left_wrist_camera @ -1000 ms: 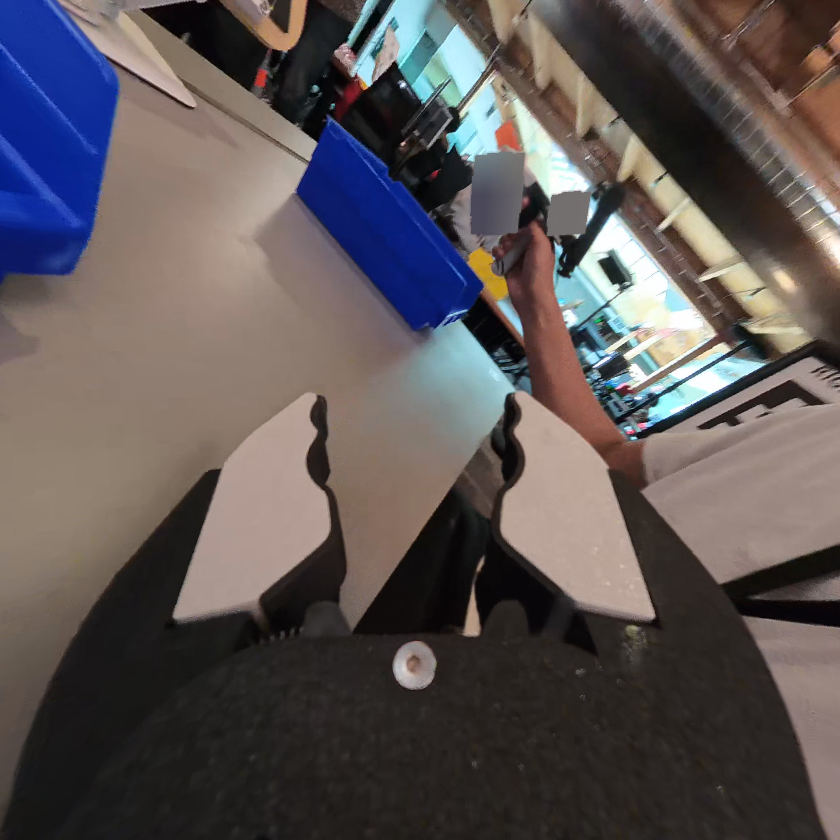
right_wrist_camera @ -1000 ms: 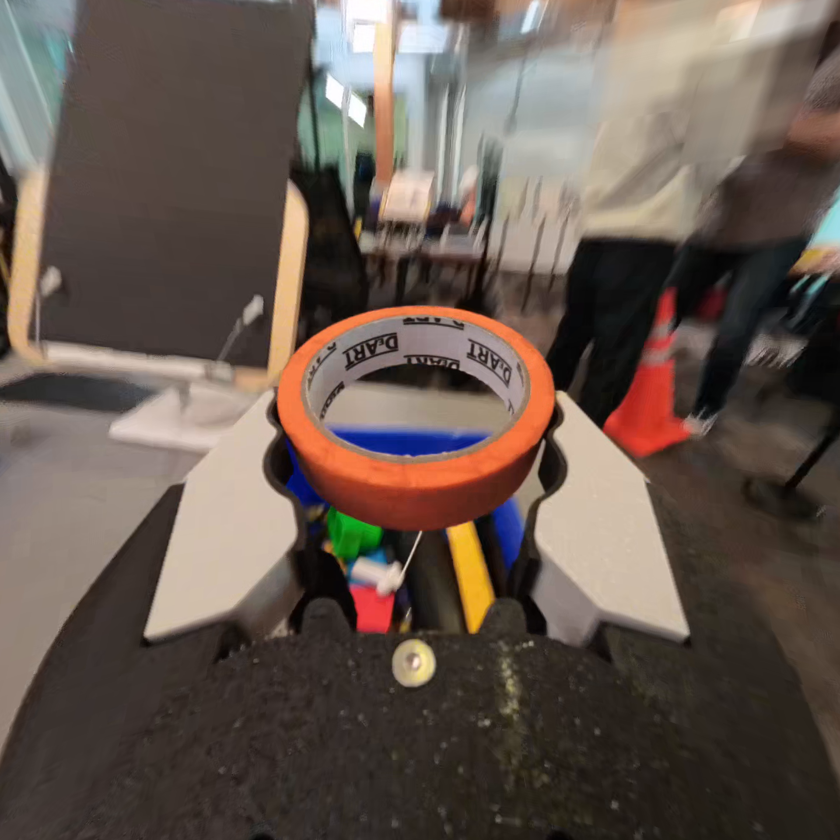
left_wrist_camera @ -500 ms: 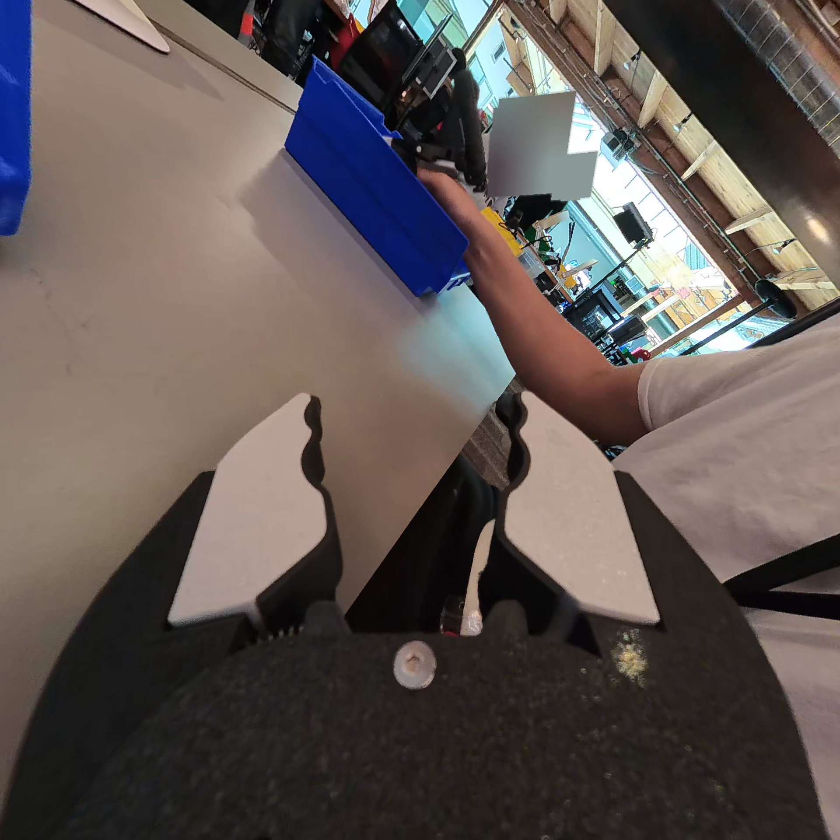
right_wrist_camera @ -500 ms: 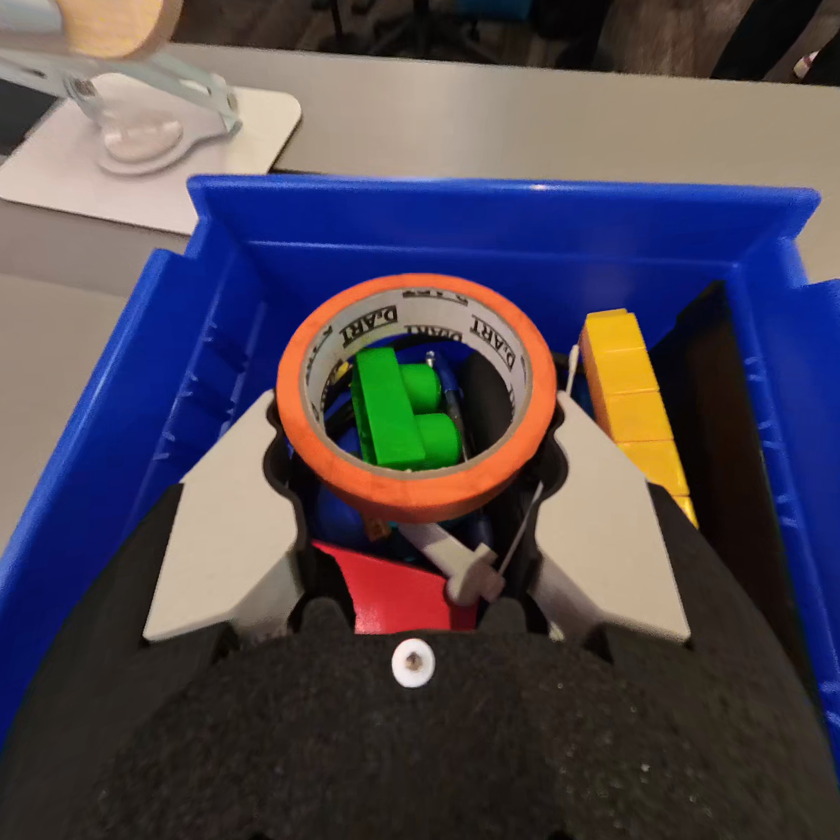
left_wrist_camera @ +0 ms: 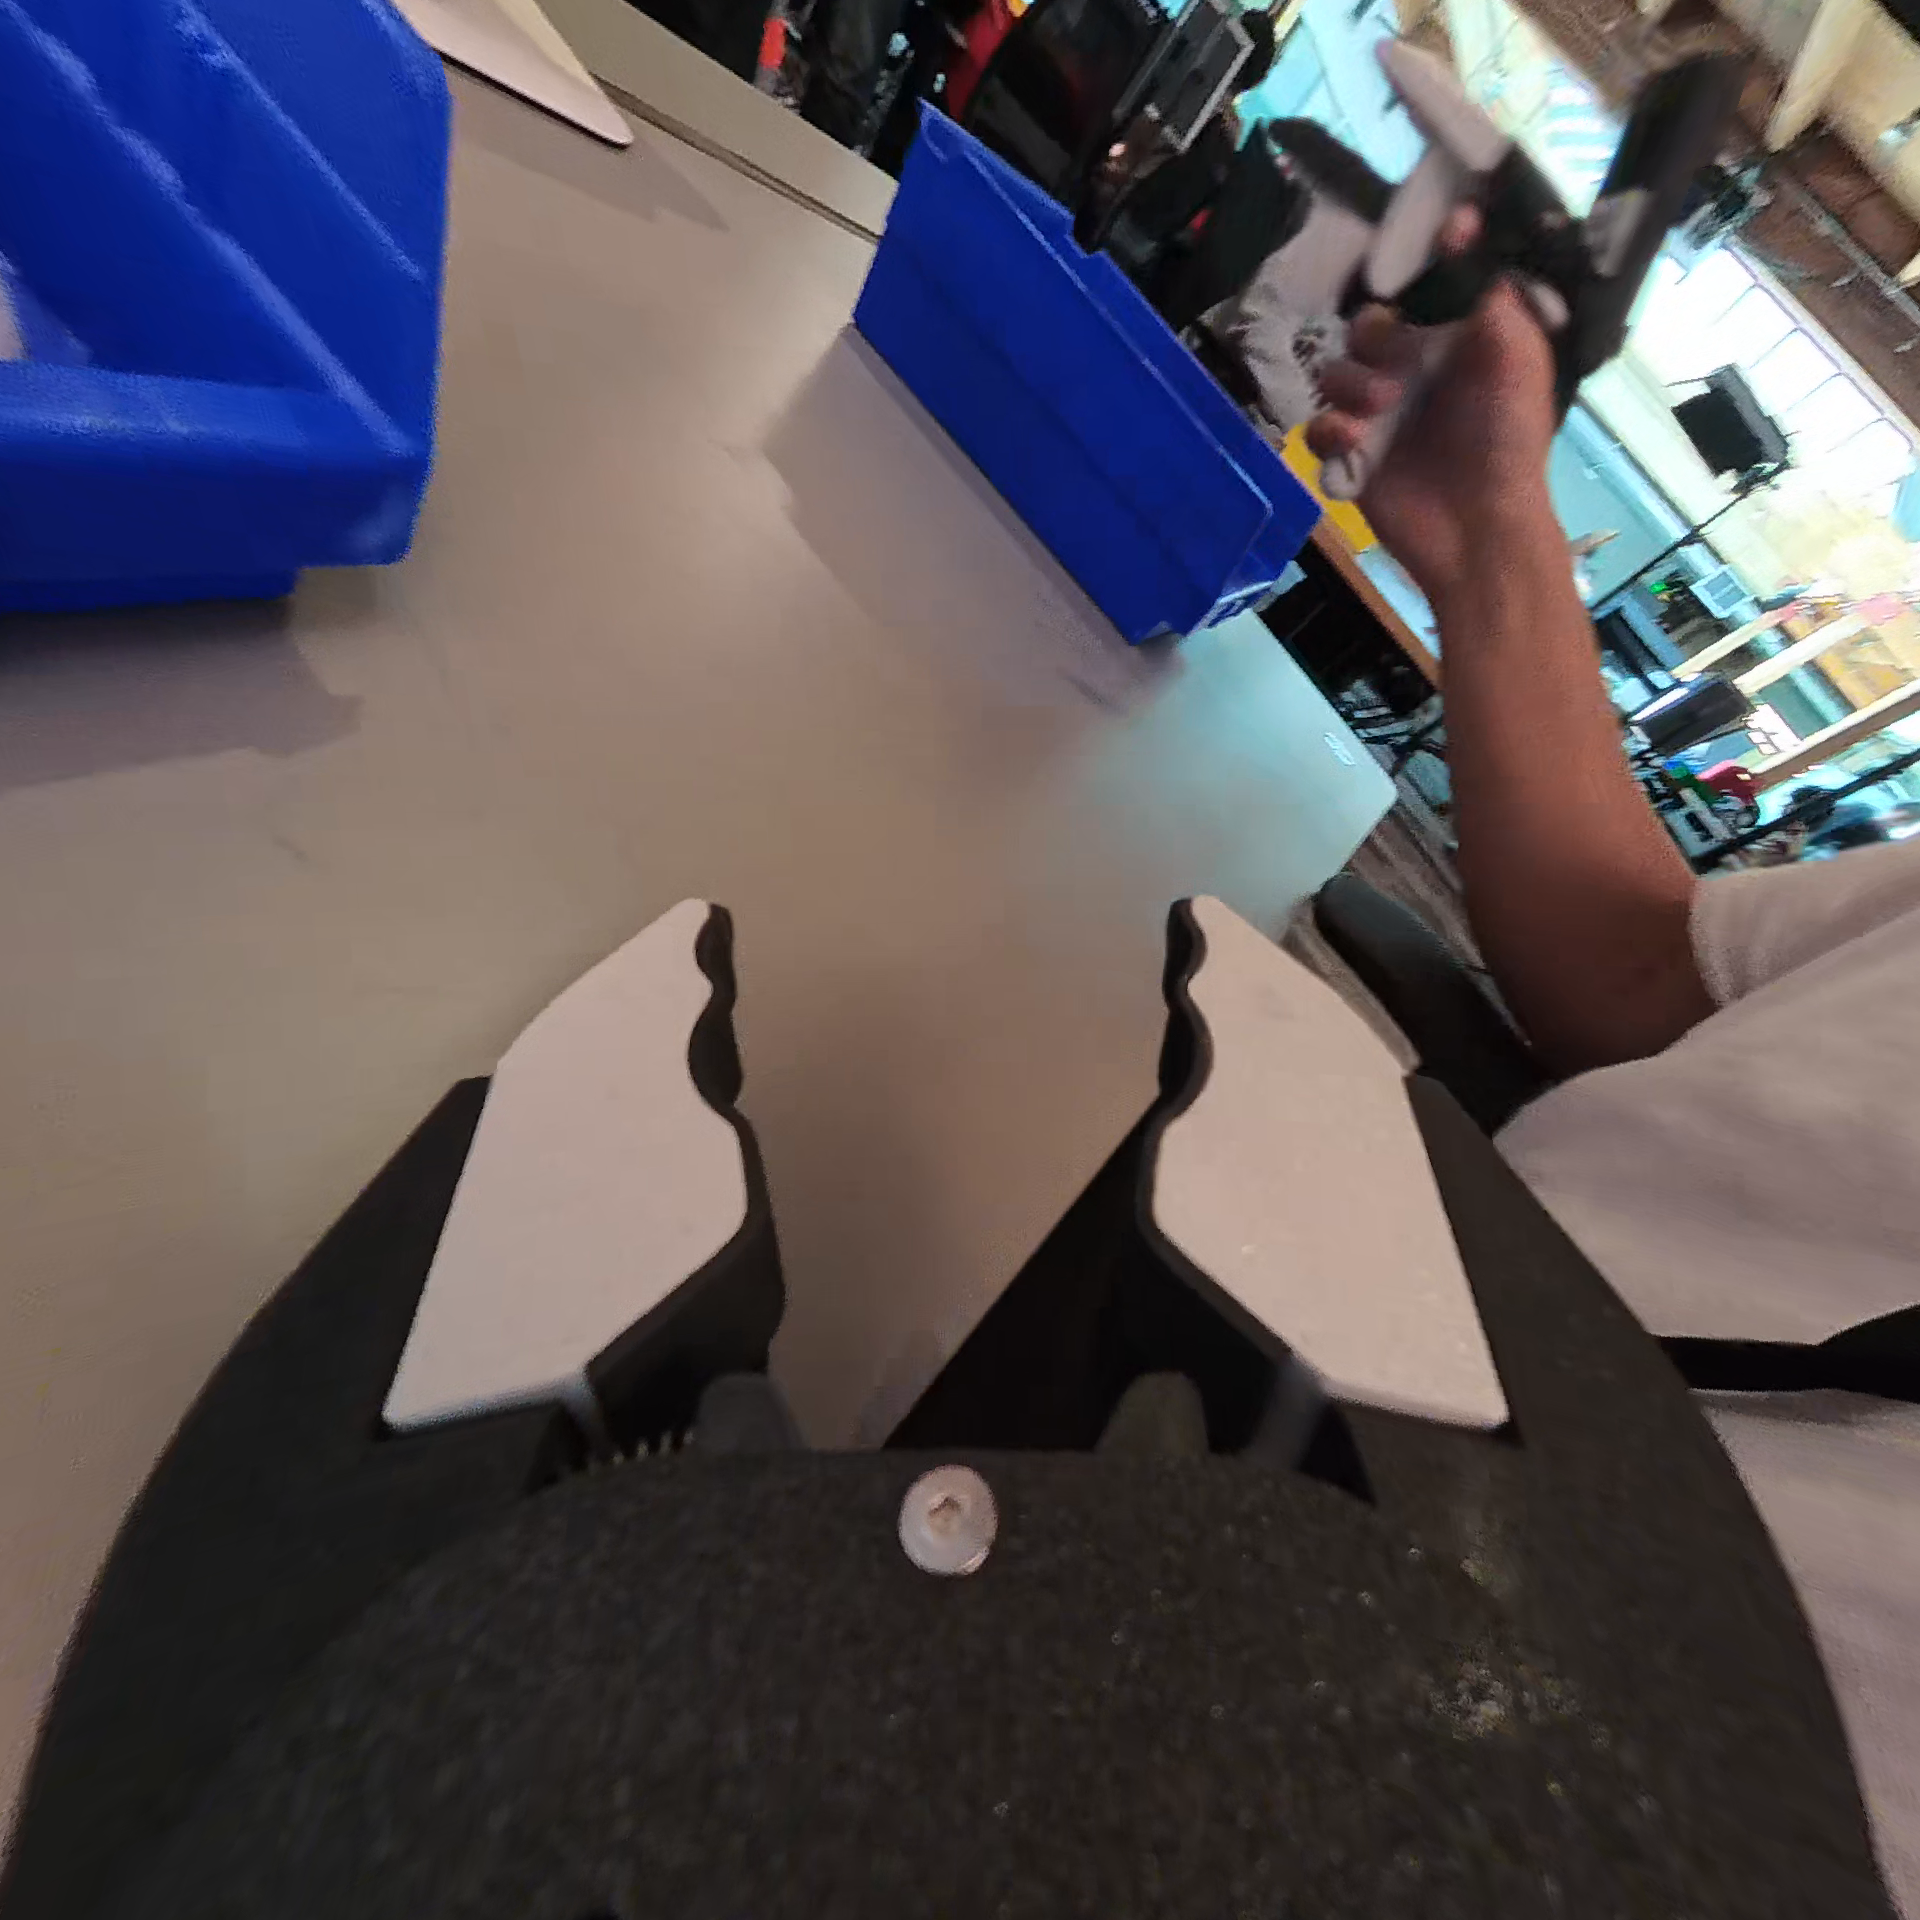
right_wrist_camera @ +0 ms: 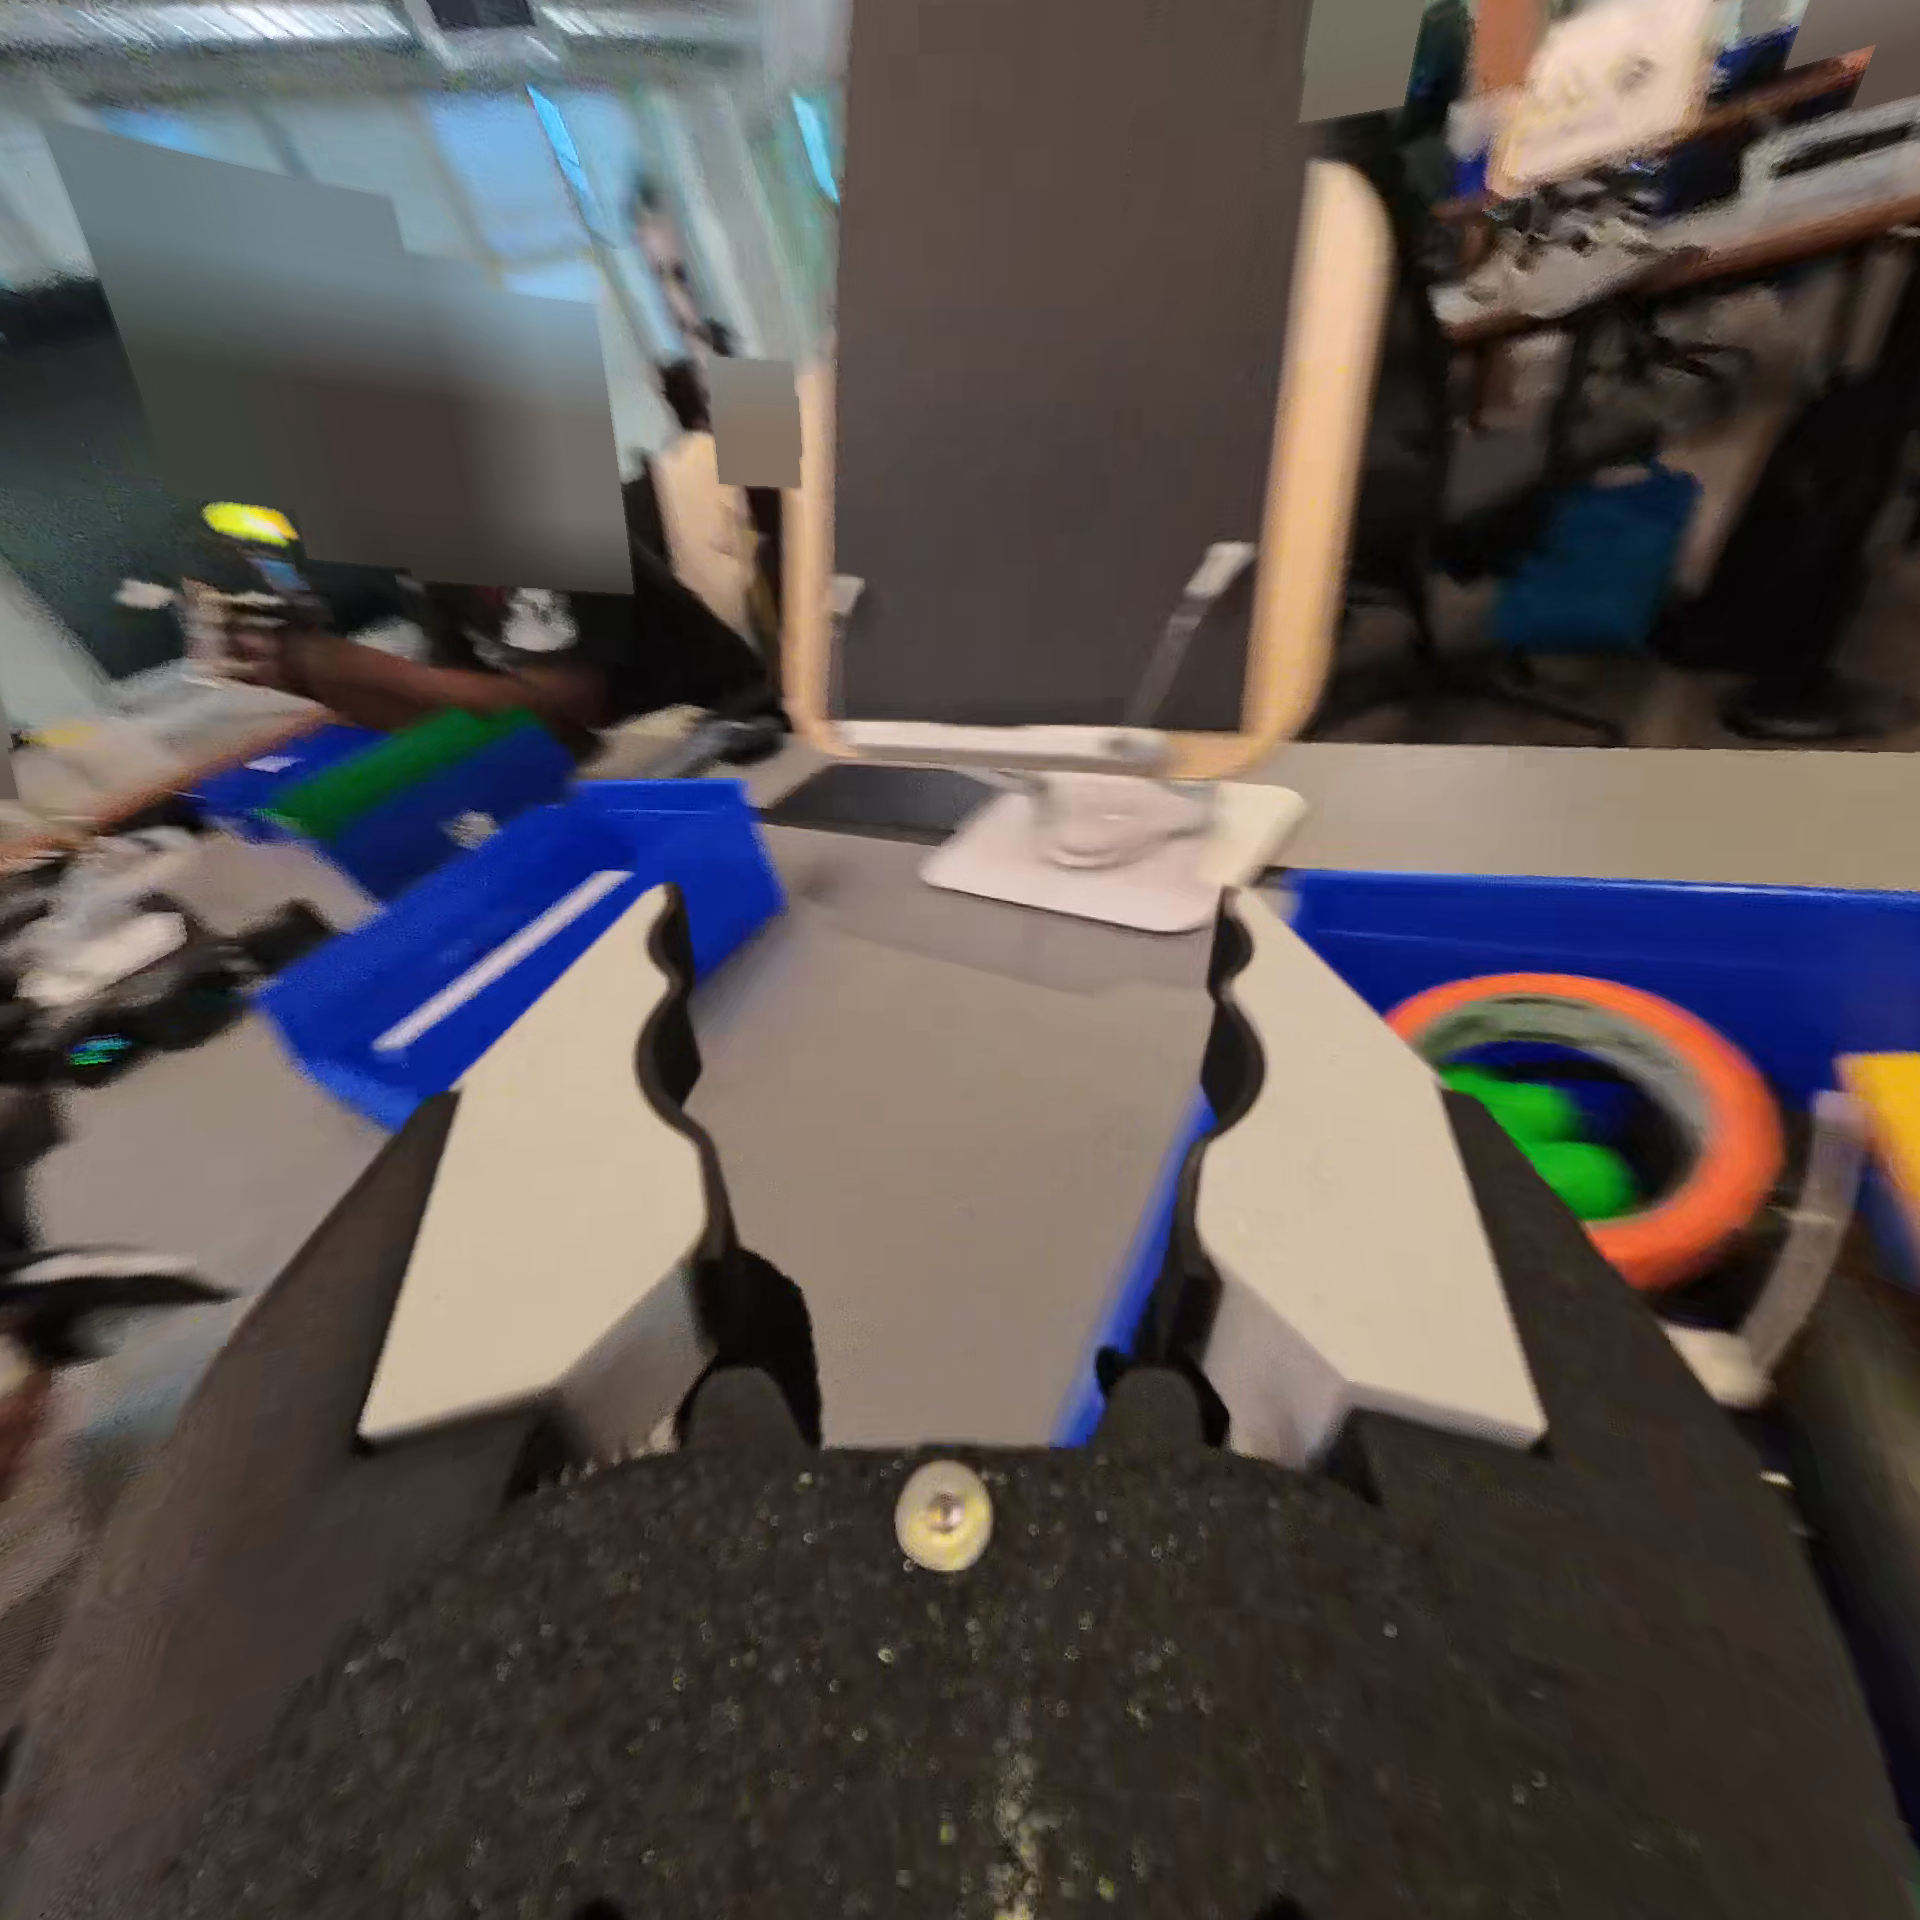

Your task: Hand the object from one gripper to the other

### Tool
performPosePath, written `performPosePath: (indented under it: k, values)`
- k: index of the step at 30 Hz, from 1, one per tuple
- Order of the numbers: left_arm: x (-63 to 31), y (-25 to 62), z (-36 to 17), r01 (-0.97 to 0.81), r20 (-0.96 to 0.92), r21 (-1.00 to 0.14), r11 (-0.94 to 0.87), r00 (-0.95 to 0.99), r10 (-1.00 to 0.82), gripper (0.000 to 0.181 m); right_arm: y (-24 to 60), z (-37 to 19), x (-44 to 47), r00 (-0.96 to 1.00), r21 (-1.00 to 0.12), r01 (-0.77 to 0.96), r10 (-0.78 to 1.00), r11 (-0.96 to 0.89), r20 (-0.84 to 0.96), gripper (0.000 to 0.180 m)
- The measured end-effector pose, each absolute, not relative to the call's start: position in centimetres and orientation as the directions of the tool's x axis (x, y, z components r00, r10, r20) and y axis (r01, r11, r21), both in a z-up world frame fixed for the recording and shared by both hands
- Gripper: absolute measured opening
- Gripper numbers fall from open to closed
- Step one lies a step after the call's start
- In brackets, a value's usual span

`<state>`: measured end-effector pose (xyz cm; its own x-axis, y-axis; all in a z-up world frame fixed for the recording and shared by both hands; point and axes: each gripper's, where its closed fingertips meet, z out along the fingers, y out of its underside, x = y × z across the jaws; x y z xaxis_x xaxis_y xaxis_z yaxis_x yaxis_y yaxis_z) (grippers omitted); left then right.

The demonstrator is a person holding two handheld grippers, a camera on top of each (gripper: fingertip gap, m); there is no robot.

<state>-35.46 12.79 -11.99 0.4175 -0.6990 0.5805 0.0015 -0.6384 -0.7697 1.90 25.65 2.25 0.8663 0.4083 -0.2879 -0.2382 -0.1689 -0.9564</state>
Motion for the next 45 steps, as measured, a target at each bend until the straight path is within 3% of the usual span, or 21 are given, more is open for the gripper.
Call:
performPosePath:
  k: [3, 7, 9, 12, 14, 17, 20, 23, 25, 30, 32, 34, 35, 40, 45]
  values:
    - [-36.7, 14.3, -10.5, 0.046, 0.522, -0.82, -0.57, 0.466, -0.714, 0.064, 20.6, -0.3, -6.1, 0.766, -0.941, -0.283, 0.546, -0.186, -0.339, 0.094]
    - [-39.3, 17.9, -7.7, 0.024, 0.303, -0.928, -0.371, 0.627, -0.717, 0.069, 16.4, -6.0, -14.2, 0.664, -0.908, -0.302, 0.62, -0.29, -0.419, 0.093]
    - [-40.4, 19.8, -5.9, -0.051, 0.178, -0.956, -0.29, 0.685, -0.706, 0.063, 14.9, -8.4, -17.2, 0.598, -0.885, -0.287, 0.653, -0.367, -0.465, 0.093]
    - [-40.8, 23.3, -4.1, -0.273, -0.069, -0.944, -0.185, 0.713, -0.698, 0.023, 13.2, -10.1, -20.2, 0.515, -0.868, -0.191, 0.706, -0.459, -0.487, 0.093]
    - [-40.0, 26.4, -4.4, -0.415, -0.167, -0.89, -0.188, 0.681, -0.713, 0.035, 13.1, -10.0, -20.6, 0.513, -0.89, -0.154, 0.735, -0.429, -0.443, 0.093]
    - [-39.5, 32.3, -5.7, -0.479, -0.108, -0.786, -0.391, 0.729, -0.676, 0.063, 13.0, -9.7, -20.3, 0.497, -0.885, -0.167, 0.738, -0.435, -0.457, 0.093]
    - [-39.4, 37.6, -7.1, -0.366, 0.101, -0.682, -0.633, 0.81, -0.578, 0.089, 12.3, -9.4, -19.9, 0.474, -0.864, -0.212, 0.725, -0.457, -0.5, 0.094]
    - [-41.2, 41.1, -9.9, -0.363, 0.085, -0.511, -0.779, 0.88, -0.467, 0.068, 11.9, -9.3, -19.5, 0.465, -0.859, -0.221, 0.724, -0.462, -0.509, 0.094]
    - [-42.8, 42.4, -11.8, -0.383, -0.003, -0.394, -0.836, 0.91, -0.415, 0.076, 11.9, -9.8, -19.2, 0.474, -0.857, -0.207, 0.718, -0.472, -0.509, 0.094]
    - [-39.9, 43.8, -13.8, -0.228, 0.243, -0.296, -0.928, 0.921, -0.304, 0.089, 11.6, -9.8, -19.5, 0.423, -0.821, -0.234, 0.705, -0.521, -0.569, 0.094]
    - [-39.4, 43.4, -15.8, -0.202, 0.298, -0.206, -0.957, 0.919, -0.258, 0.089, 11.4, -9.9, -19.7, 0.402, -0.806, -0.236, 0.701, -0.542, -0.589, 0.094]
    - [-38.2, 42.3, -17.3, -0.196, 0.401, -0.115, -0.974, 0.888, -0.227, 0.1, 11.2, -9.9, -19.9, 0.389, -0.799, -0.236, 0.7, -0.552, -0.599, 0.094]
    - [-37.8, 42.3, -17.4, -0.195, 0.433, -0.118, -0.974, 0.872, -0.228, 0.09, 11.2, -9.9, -19.9, 0.386, -0.797, -0.238, 0.699, -0.555, -0.601, 0.094]
    - [-37.3, 41.9, -16.4, -0.278, 0.476, -0.126, -0.952, 0.825, -0.304, 0.088, 11.1, -10.0, -20.0, 0.365, -0.78, -0.242, 0.69, -0.577, -0.624, 0.094]
    - [-36.9, 43.2, -10.2, -0.332, 0.391, -0.426, -0.841, 0.771, -0.502, 0.088, 11.8, -10.1, -19.2, 0.401, -0.787, -0.251, 0.68, -0.563, -0.614, 0.094]
